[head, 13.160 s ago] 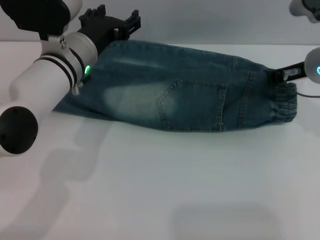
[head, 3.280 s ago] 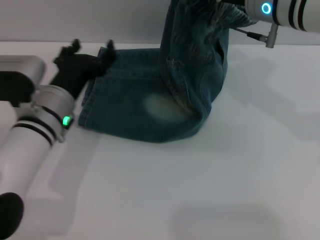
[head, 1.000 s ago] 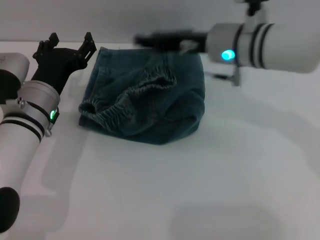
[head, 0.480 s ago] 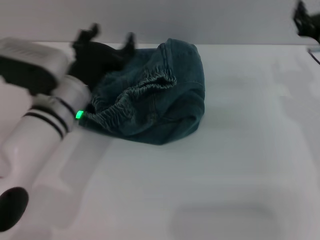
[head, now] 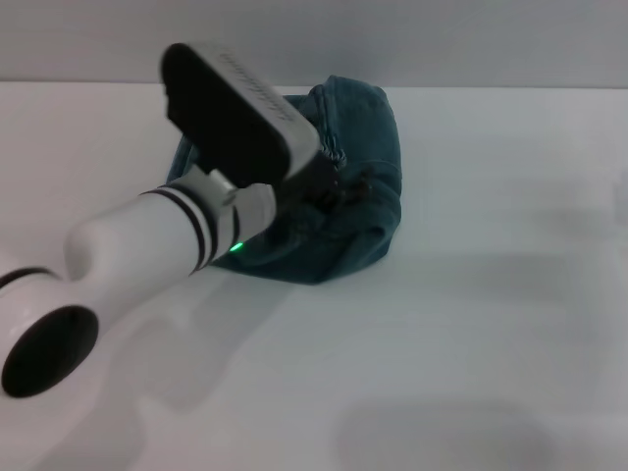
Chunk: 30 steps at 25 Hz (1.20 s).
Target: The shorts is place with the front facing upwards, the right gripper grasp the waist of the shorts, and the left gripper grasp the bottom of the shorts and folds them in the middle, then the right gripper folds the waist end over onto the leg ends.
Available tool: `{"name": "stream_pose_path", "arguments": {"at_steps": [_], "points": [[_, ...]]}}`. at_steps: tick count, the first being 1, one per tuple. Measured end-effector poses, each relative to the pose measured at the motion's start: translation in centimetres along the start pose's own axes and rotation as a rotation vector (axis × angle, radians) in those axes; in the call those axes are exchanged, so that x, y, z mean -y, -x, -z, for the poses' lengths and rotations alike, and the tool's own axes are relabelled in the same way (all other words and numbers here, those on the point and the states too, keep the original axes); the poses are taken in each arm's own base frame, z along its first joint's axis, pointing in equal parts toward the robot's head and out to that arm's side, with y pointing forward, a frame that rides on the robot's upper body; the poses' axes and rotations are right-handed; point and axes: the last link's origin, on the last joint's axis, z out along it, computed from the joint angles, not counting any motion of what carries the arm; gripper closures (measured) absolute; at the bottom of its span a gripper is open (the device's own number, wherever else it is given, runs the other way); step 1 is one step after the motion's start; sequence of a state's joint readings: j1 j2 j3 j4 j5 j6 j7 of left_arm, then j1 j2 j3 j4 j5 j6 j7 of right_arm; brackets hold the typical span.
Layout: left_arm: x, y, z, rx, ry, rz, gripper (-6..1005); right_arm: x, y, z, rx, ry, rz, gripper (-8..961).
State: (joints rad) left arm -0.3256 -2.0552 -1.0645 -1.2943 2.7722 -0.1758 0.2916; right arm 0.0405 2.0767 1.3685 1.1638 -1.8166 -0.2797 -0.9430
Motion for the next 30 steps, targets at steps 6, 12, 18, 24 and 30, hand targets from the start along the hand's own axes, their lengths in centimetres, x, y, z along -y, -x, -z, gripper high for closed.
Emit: {"name": "stream_pose_path", "arguments": {"at_steps": [6,12,18,24,30], "points": [[-1.2,-0.9,-0.8,0.095,0.08,-0.14,139,-0.2,-0.5,-0.3,-0.03,0.023,-0.023,423],[-0.7,-0.4,-1.8,0.087,0.063,-0.159,140,-0.3,-0.7,-0.3,-0.043,0.036,-0.048,416],[0.3,0.3,-2.9,0.1,0.044,-0.185,140,-0.7,-1.2,0.0,-0.067,0.06,-0.066,410],[0.7,1.0,-3.7,0.123,0.042,-0.22,139,-0.8,-1.2,0.1,-0.075,0.072,-0.086,404],[1.5,1.2,-4.5,0.11,0.019,-0.246,139,-1.0,-1.2,0.3,-0.083,0.088,-0.098,398]]}}
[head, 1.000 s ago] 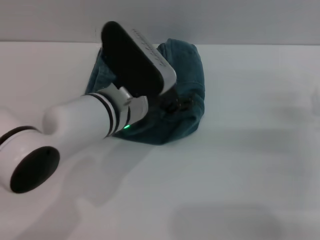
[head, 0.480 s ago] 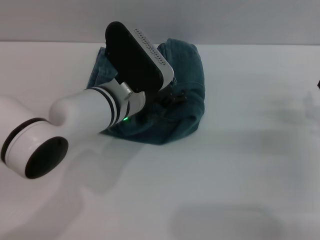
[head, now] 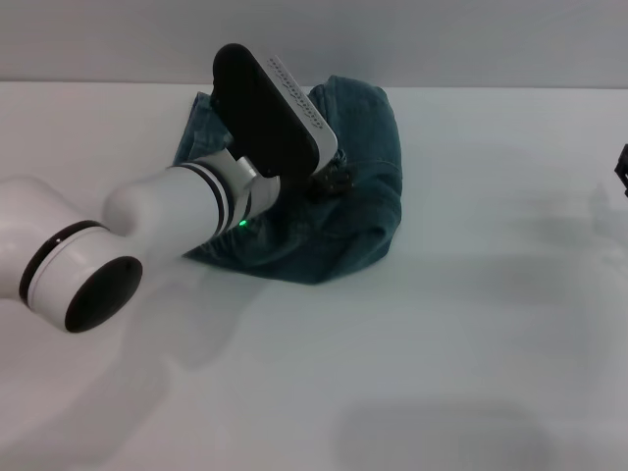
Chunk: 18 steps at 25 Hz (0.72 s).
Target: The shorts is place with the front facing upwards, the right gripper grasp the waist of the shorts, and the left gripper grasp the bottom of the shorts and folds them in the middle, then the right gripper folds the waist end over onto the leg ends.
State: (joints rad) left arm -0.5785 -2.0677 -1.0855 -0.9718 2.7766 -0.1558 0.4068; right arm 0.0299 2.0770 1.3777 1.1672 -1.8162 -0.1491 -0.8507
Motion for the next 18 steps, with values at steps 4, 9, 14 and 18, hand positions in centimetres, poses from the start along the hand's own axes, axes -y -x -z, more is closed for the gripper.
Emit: {"name": "stream_pose_path", "arguments": {"at_steps": [4,9,14,18], "points": [[1.4,0.6,-0.8,-0.001,-0.039,-0.014,139,-0.1,0.1,0.0,0.0,0.006,-0.007,394],[4.2,2.0,-1.8,0.016,-0.118,0.0,139,-0.4,0.2,0.0,0.0,0.016,-0.028,389],[7.1,2.8,-1.6,0.0,-0.21,0.024,140,-0.7,0.4,0.0,-0.002,0.031,-0.034,384],[9.5,3.9,-1.4,0.036,-0.28,0.029,140,-0.8,0.5,-0.2,0.0,0.037,-0.042,380]]}}
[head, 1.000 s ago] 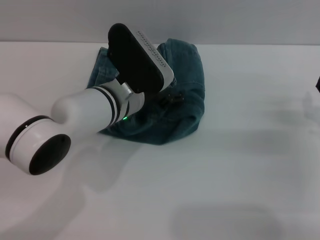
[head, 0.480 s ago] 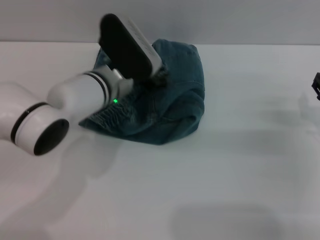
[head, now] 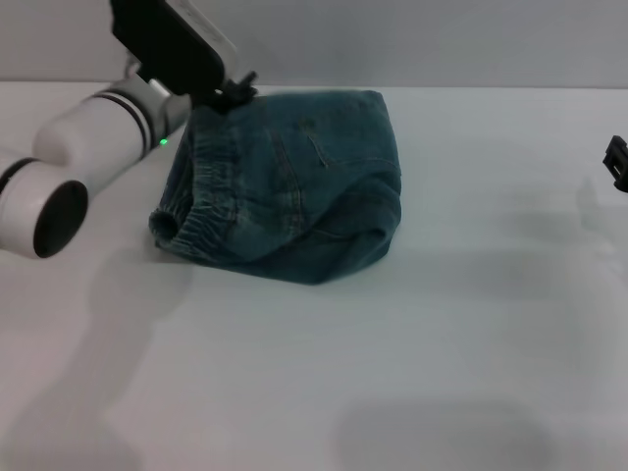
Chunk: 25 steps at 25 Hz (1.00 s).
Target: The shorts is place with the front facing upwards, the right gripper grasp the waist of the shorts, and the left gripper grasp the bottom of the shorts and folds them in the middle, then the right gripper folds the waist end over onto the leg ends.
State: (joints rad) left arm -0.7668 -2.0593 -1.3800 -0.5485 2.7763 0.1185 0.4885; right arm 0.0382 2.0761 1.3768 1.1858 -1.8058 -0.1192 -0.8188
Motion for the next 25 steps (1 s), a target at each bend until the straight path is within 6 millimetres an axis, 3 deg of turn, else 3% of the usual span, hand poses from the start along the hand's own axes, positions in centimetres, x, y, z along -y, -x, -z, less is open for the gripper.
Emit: {"name": "stream_pose_path", "arguments": {"at_steps": [4,9,19,25], "points": [[1.1,0.5,0.3,-0.011,-0.046,0.019,140,-0.1,0.1,-0.1,0.001,0.002,-0.003,376],[1.7,-0.3,1.6,-0.095,-0.096,0.084,140,-0.7,0.7,-0.1,0.037,0.007,0.071,371],[3.0,0.1,4.4,-0.333,-0.173,0.559,139,-2.5,4.9,1.6,0.362,-0.094,0.257,361],[1.6,1.5,6.8,-0.545,-0.167,0.659,139,-5.8,3.4,3.1,0.629,-0.105,0.452,354]]}}
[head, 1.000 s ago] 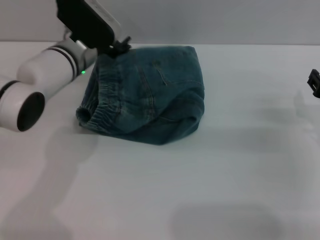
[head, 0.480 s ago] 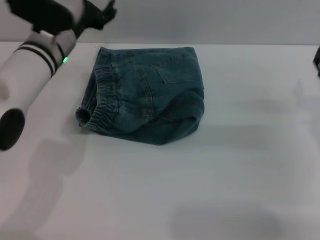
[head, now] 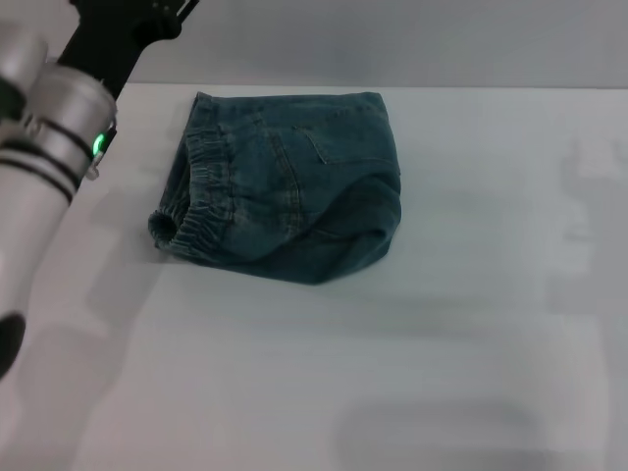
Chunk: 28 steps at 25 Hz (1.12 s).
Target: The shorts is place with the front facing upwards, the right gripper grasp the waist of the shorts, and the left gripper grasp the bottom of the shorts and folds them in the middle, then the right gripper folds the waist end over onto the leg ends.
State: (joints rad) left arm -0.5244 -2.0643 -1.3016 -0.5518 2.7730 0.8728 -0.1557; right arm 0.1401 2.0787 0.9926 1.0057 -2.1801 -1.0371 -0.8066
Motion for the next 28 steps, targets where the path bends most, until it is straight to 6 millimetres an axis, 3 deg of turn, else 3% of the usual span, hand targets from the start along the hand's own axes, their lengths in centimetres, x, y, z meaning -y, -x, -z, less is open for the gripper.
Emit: {"name": "stream_pose_path", "arguments": {"at_steps": [6,16,23,28], "points": [[0.7,1.2,2.1,-0.021,-0.005,-0.045,140,-0.4,-1.8,1.6,-0.003,0.004,-0.181,348],[4.8,4.8,6.1,0.146,-0.179,-0.017,140,3.7,-6.8,6.3,-0.161,-0.087,-0.388,338],[5.6,5.9,7.6,0.201,-0.218,-0.009,140,5.2,-8.0,8.3,-0.205,-0.124,-0.366,331],[5.5,5.9,8.1,0.188,-0.219,-0.017,140,4.9,-7.9,8.1,-0.19,-0.114,-0.362,160]]}}
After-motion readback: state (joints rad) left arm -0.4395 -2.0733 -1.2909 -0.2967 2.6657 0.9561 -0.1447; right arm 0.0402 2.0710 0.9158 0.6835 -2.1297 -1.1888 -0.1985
